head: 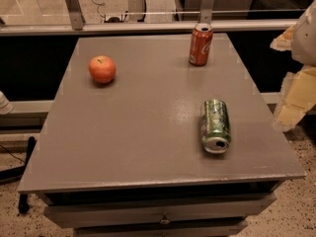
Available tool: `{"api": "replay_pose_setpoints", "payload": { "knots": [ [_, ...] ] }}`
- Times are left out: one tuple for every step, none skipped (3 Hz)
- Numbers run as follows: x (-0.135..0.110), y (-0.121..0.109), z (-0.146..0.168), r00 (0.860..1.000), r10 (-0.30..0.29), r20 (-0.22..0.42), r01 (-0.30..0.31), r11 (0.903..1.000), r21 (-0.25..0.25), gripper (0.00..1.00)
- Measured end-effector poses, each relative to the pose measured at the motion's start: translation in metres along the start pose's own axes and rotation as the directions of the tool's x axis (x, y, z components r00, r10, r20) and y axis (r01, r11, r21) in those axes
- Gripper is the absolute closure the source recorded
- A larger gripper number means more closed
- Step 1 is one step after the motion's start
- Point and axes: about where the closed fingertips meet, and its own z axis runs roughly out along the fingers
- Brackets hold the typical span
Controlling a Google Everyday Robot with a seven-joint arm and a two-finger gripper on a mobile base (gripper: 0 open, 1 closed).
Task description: Move green can near apple
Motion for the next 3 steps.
{"api": "replay_pose_setpoints", "payload": {
  "knots": [
    [0.0, 0.0, 0.0, 1.0, 0.0, 0.0, 0.0, 1.0, 0.0, 0.0],
    [-0.005, 0.002, 0.008, 0.998, 0.041, 0.048, -0.041, 0.9991, 0.006, 0.0],
    [-0.015, 0.005, 0.035, 0.987, 0.058, 0.147, -0.057, 0.9983, -0.011, 0.0]
  ]
}}
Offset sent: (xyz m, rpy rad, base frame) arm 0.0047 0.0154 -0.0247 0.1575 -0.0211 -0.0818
